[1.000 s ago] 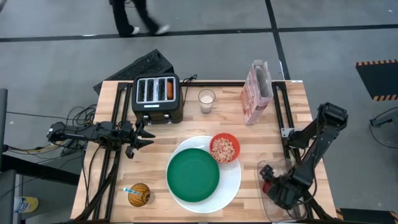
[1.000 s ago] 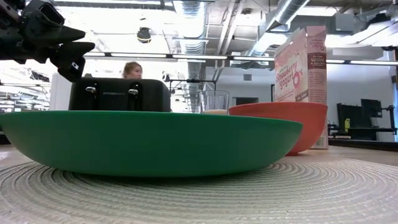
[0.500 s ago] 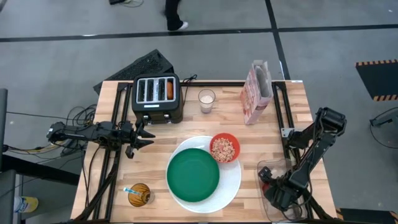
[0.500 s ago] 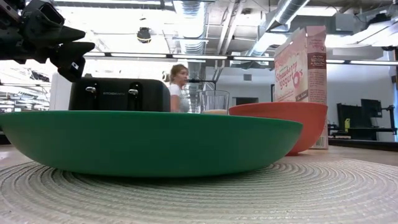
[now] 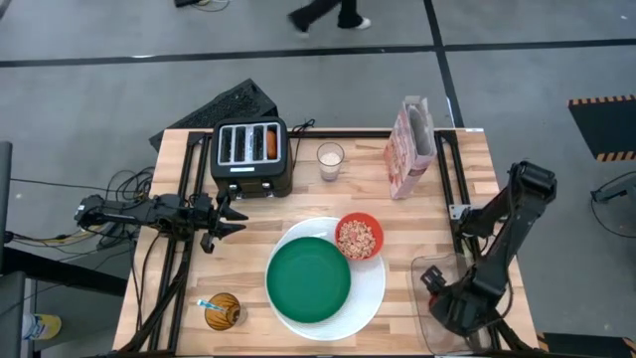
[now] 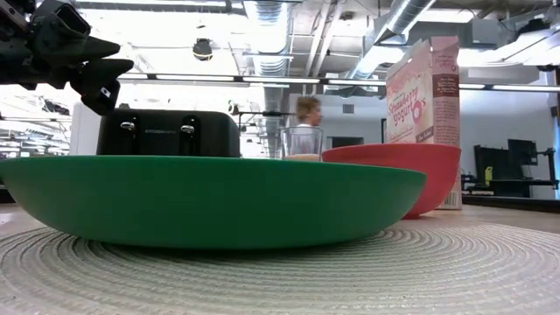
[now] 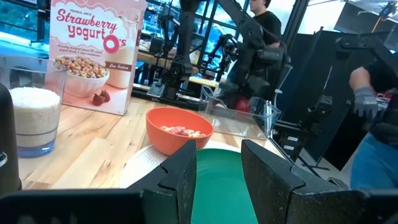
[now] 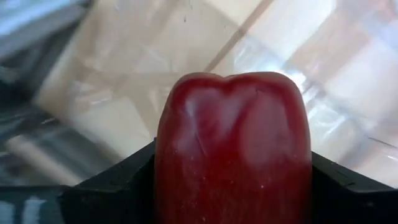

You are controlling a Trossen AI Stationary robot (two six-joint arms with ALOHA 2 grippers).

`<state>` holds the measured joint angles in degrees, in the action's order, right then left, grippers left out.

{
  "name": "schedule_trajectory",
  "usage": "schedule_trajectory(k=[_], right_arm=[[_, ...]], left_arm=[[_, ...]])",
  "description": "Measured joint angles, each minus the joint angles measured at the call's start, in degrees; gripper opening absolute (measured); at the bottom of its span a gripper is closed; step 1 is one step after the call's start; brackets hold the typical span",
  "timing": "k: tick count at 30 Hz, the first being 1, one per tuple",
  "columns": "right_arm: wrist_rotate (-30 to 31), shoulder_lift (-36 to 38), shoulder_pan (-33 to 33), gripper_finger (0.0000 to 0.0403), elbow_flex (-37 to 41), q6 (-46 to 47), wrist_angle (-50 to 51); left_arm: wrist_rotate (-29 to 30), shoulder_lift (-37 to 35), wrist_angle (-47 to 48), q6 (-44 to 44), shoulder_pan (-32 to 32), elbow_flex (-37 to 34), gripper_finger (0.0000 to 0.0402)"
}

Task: Arrange a breakfast setting
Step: Put the red apple into the green plate

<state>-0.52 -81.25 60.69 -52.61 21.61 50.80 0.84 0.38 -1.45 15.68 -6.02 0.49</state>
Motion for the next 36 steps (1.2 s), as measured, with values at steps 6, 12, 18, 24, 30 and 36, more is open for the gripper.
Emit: schedule_trajectory(k=[6, 12, 18, 24, 30, 36], right_arm=[[1.4, 9.3, -2.7, 0.0294, -5.4, 0.0, 5.2], [11.7, 16.9, -6.6, 0.0294, -9.7, -1.2, -1.5], [21.7, 19.5, -11.1, 0.0296, -10.1, -3.8, -15.2], [27.8, 16.6, -14.8, 0.0297, -10.1, -6.8, -25.6], [30.1, 12.2, -19.5, 0.0297, -10.1, -7.1, -36.6], [32.4, 7.5, -25.4, 0.0298, -10.1, -6.4, -45.1]], left_arm=[[0.0, 0.0, 0.0, 0.0, 0.0, 0.0, 0.0113], [0.0, 0.0, 0.0, 0.0, 0.0, 0.0, 0.0113], [0.0, 0.0, 0.0, 0.0, 0.0, 0.0, 0.0113], [0.0, 0.0, 0.0, 0.0, 0.0, 0.0, 0.0113], [0.0, 0.0, 0.0, 0.0, 0.0, 0.0, 0.0113], [0.0, 0.0, 0.0, 0.0, 0.0, 0.0, 0.0113]])
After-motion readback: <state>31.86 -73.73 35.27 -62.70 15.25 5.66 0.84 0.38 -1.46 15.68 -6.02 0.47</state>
